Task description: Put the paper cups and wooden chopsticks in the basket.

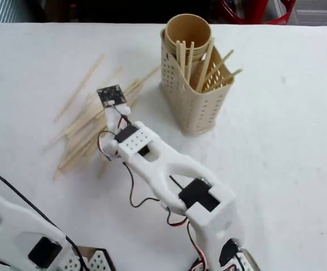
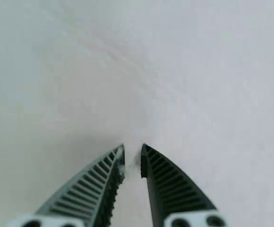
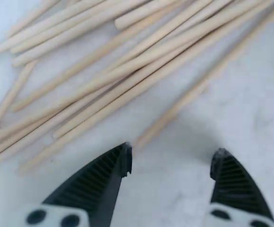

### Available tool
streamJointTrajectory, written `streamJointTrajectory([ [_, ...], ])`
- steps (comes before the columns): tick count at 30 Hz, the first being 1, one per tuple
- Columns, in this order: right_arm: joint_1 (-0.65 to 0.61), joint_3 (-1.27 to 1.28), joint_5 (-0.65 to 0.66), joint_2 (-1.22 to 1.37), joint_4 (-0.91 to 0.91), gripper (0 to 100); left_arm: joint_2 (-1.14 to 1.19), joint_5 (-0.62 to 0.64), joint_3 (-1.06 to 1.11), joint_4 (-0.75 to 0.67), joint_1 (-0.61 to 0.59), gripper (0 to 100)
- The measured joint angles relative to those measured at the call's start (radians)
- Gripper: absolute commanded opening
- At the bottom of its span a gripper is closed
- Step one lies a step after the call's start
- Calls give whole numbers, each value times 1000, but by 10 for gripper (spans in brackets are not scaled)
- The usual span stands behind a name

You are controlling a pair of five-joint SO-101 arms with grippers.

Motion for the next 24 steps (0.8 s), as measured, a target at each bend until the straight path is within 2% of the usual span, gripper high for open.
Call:
streamJointTrajectory([
  [2,6,-20,0,14,31,31,0,0,0,15,18,85],
  [3,15,-31,0,15,52,26,0,0,0,25,26,85],
  [8,57,-95,0,37,123,80,0,0,0,41,51,85],
  [15,26,-196,0,46,213,224,0,0,0,41,49,84],
  [18,-15,-250,0,64,229,212,0,0,0,41,57,84],
  [24,-12,-308,0,146,230,202,0,0,0,41,58,84],
])
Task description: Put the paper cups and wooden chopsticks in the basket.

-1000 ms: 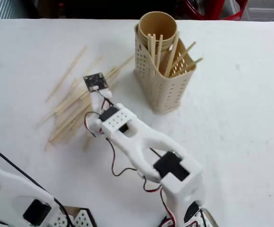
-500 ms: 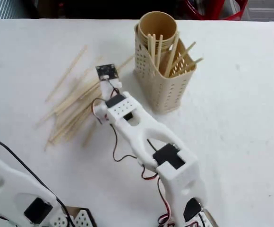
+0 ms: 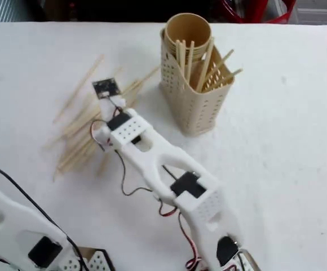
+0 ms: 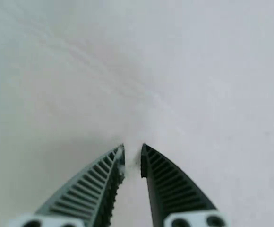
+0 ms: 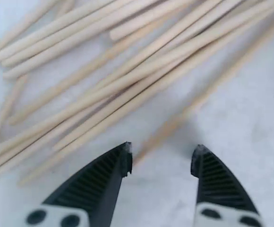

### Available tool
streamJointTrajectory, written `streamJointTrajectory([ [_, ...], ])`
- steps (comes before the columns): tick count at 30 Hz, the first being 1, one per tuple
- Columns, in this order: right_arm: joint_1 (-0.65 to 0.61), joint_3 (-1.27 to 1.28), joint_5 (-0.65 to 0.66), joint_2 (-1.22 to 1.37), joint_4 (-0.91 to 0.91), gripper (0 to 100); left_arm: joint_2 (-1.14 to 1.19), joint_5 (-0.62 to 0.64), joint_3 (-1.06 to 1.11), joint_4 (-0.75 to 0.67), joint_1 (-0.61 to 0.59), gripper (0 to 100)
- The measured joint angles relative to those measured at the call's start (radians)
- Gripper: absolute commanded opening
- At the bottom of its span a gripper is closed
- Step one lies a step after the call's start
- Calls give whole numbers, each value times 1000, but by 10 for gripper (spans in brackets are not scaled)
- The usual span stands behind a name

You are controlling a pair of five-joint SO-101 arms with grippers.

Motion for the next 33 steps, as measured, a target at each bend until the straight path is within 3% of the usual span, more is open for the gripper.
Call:
streamJointTrajectory([
  [7,8,-124,0,97,84,198,0,0,0,0,0,84],
  [14,32,-270,0,187,262,14,0,0,0,0,0,84],
  [20,61,-287,-2,198,307,16,0,0,0,0,0,84],
  [24,55,-269,-3,135,347,16,0,0,-12,23,0,83],
  [27,52,-236,-3,54,381,16,-5,-21,-63,117,2,83],
  [33,51,17,34,-304,296,15,-132,-61,-91,288,32,83],
])
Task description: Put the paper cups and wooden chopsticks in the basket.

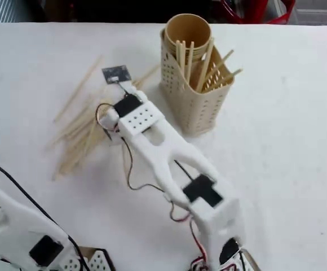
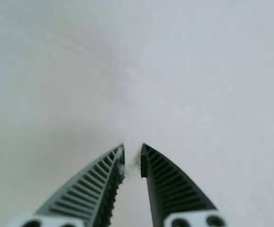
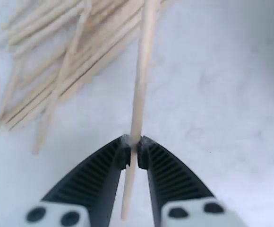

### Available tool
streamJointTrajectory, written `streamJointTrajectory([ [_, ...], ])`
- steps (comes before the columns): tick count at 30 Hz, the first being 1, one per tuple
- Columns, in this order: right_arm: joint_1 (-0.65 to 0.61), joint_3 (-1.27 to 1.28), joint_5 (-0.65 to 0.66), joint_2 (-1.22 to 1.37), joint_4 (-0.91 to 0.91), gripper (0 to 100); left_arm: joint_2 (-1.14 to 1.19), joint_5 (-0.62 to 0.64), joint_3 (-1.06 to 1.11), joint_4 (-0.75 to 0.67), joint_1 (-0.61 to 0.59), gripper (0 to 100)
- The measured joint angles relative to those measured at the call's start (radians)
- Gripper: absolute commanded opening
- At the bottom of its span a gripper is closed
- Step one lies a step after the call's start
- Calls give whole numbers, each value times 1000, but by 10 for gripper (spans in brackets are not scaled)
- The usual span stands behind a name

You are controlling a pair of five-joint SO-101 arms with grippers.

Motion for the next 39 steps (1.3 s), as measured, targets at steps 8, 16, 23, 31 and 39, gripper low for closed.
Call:
streamJointTrajectory([
  [8,0,526,170,-666,-163,16,-385,0,295,14,83,83],
  [16,101,710,321,-1183,-192,16,-1079,-61,1165,-379,192,85],
  [23,235,715,410,-1402,-140,16,-1628,-101,1758,-482,226,85],
  [31,434,717,465,-1425,-149,16,-2047,-101,2174,-582,226,85],
  [39,465,717,465,-1425,-287,16,-2325,-101,2219,-397,227,85],
])
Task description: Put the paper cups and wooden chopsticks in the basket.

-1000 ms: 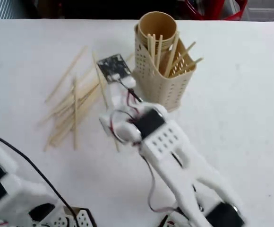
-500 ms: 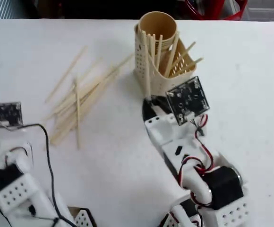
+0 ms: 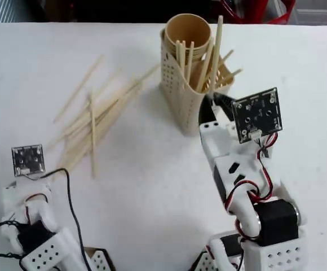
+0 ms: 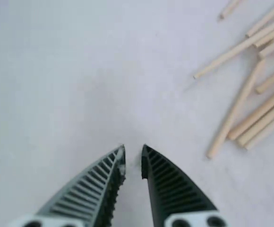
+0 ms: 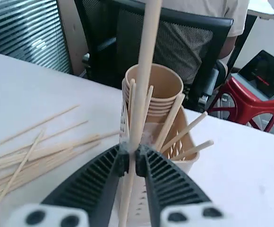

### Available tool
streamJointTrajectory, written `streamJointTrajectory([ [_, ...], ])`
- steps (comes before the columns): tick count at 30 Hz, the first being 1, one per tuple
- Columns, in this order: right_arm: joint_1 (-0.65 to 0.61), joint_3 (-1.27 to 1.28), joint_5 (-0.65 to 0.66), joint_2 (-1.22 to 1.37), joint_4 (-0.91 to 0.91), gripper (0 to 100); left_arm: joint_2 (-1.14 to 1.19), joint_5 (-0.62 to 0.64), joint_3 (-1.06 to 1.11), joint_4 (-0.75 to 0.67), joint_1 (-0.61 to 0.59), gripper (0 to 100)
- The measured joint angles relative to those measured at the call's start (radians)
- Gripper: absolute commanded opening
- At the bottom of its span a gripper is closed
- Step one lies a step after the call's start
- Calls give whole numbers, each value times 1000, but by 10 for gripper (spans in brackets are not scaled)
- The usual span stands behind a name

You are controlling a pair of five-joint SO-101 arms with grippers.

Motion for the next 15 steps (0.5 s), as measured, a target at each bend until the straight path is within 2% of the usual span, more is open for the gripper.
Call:
streamJointTrajectory([
  [6,0,0,0,0,-213,17,-52,-3,-2,273,0,84],
  [10,0,-5,0,55,-305,17,-54,-3,-2,296,0,84],
  [15,9,-92,0,290,-321,17,-54,-2,-2,299,0,84],
])
